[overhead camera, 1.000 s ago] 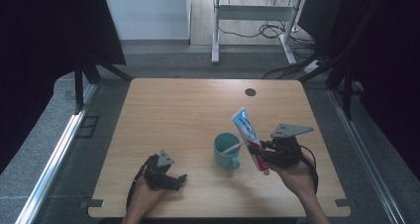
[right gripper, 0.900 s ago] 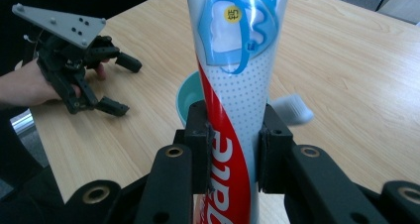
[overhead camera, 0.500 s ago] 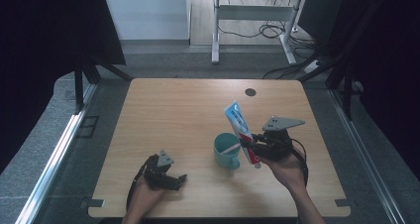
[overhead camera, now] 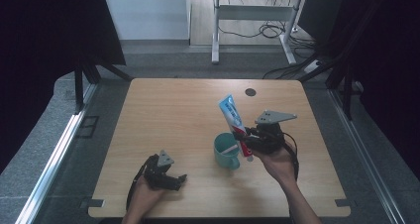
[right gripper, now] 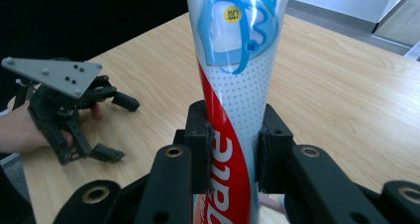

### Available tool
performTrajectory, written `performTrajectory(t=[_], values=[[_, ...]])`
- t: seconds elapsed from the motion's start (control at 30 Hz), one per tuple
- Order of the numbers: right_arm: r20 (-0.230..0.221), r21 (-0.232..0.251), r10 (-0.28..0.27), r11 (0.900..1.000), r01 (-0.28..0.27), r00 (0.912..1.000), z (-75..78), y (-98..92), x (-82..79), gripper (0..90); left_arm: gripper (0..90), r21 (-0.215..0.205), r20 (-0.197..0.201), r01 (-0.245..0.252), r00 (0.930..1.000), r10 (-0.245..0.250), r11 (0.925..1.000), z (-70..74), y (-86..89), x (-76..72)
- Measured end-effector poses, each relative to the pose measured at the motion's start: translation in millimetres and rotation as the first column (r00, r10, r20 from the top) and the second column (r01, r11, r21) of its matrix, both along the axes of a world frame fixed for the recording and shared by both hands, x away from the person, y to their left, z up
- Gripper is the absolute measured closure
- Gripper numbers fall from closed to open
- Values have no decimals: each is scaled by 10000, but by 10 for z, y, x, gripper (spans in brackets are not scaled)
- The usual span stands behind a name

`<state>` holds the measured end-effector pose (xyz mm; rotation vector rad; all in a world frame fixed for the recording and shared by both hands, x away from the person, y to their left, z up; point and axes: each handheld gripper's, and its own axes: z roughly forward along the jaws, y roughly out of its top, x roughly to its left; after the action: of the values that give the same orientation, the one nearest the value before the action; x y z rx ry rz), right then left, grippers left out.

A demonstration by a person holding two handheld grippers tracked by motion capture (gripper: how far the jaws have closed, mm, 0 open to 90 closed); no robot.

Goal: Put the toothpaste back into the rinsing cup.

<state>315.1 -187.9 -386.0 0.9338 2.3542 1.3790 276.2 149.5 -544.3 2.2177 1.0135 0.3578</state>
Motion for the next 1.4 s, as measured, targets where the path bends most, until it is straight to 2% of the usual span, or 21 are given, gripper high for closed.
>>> performTrajectory(t=[0.5,0.73,0.93,1.4], values=[[200,130,-160,9998,157,9997,-43,190,150,714,41,-14,2,2,10000,-2,10000,-1,0,0],[406,-11,-249,9997,250,9989,-63,312,215,713,40,-18,15,-1,10000,1,10000,-2,-1,0],[402,57,-364,9993,362,9985,-143,407,280,713,40,-10,11,2,10000,-2,10000,-2,0,0],[246,56,-551,9985,550,9982,-307,470,339,711,40,13,18,-1,10000,1,10000,-1,0,0]])
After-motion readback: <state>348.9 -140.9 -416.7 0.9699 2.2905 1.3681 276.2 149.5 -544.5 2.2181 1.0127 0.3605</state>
